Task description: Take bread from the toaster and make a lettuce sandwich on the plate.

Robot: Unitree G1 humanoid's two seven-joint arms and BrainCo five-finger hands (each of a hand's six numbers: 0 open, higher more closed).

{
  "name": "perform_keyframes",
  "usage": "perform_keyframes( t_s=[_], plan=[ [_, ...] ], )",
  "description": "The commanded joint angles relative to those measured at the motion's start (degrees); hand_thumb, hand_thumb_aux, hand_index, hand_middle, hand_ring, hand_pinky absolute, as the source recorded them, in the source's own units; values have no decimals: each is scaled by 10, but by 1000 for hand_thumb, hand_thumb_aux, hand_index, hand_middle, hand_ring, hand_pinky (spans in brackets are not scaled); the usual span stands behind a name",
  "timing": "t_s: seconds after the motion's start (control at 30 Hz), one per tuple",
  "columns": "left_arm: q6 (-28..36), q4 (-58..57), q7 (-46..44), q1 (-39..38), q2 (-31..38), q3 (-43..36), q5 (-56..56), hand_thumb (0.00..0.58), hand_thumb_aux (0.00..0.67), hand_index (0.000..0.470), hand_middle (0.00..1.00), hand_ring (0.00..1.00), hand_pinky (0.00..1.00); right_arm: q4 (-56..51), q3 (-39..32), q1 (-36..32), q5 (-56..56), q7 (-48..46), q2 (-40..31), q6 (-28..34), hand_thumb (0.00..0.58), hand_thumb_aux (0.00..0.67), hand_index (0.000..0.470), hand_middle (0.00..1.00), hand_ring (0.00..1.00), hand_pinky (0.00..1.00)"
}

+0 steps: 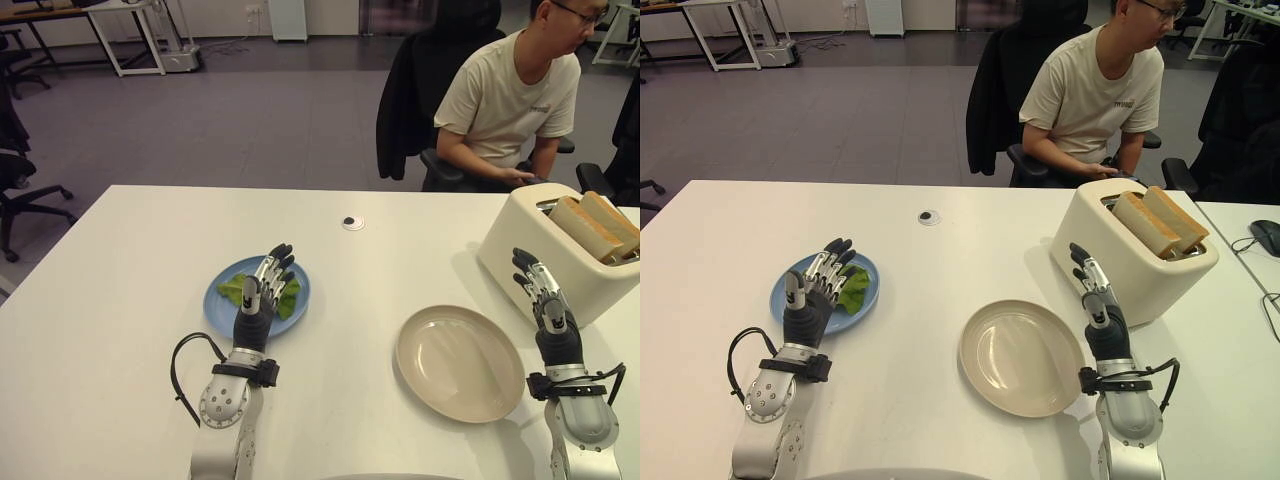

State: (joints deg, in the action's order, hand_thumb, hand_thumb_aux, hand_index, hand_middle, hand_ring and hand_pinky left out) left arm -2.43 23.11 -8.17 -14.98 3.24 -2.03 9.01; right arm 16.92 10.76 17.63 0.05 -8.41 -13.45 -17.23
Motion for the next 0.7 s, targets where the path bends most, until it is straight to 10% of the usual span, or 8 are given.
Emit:
perform_keyframes(
  t_s=[0.03,0.63,0.67,0.7],
  plan=[
    [4,2,-1,-3,3,0,-3,0,0,0,0,0,0,0,1,6,22,-22,-10,28,0,0,0,0,0,0],
    [0,4,6,-5,-3,-3,-7,0,0,0,0,0,0,-91,202,-146,19,-113,-303,62,0,0,0,0,0,0],
    [0,4,7,-5,-3,-2,-6,0,0,0,0,0,0,-125,204,-152,10,-116,-320,50,96,58,41,0,0,0],
    [0,4,7,-6,-3,-1,-6,0,0,0,0,0,0,-155,205,-159,3,-118,-334,41,322,223,157,0,0,0]
  ],
)
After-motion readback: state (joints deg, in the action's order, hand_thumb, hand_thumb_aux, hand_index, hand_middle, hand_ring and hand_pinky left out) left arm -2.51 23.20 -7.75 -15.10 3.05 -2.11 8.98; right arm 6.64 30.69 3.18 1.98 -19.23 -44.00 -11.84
